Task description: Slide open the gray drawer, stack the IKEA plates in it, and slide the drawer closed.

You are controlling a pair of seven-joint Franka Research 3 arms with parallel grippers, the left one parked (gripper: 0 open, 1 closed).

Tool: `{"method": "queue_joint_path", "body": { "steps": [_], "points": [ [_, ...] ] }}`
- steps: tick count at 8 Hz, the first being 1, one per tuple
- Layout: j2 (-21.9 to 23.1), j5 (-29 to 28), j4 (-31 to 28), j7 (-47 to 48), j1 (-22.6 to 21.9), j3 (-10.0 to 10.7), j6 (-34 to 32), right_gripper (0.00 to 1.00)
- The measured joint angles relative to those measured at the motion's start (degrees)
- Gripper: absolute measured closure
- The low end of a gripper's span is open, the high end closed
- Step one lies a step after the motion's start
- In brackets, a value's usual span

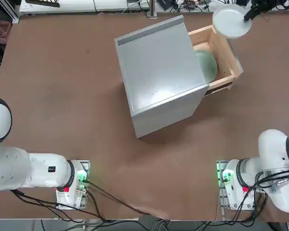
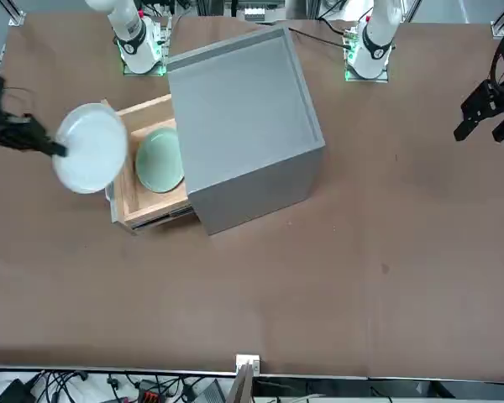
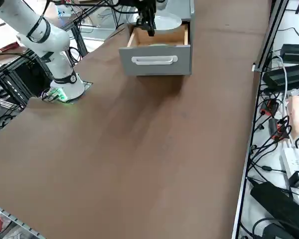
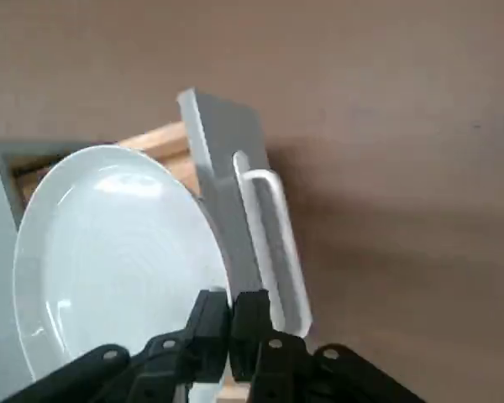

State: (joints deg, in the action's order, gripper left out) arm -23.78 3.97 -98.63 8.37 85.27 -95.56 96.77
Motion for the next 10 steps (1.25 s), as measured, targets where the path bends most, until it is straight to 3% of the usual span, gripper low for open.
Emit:
{"method": "queue_joint_path", "body": {
  "steps": [2, 7, 10],
  "points": [
    [5.7, 0.0, -3.0, 0.3, 0.0, -1.8, 0.4, 1.0],
    [20.6, 0.0, -5.4, 1.1, -2.3, -3.0, 0.9, 1.0],
    [24.1, -0.1, -8.4, 6.7, -4.9, -3.1, 5.6, 1.0]
  ]
}}
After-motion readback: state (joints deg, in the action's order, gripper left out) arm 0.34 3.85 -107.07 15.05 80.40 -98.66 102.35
